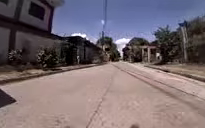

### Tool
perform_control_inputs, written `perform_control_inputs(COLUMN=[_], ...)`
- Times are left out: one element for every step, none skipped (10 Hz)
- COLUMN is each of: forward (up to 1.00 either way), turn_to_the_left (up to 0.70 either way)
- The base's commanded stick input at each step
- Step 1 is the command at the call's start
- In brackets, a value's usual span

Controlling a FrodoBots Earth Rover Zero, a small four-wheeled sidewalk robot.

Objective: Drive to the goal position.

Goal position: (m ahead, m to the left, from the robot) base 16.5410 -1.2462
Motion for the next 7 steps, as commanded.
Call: perform_control_inputs(forward=[1.0, 1.0, 1.0, 1.0, 1.0, 1.0, 1.0], turn_to_the_left=[0.0, 0.0, 0.0, 0.0, 0.0, 0.0, 0.0])
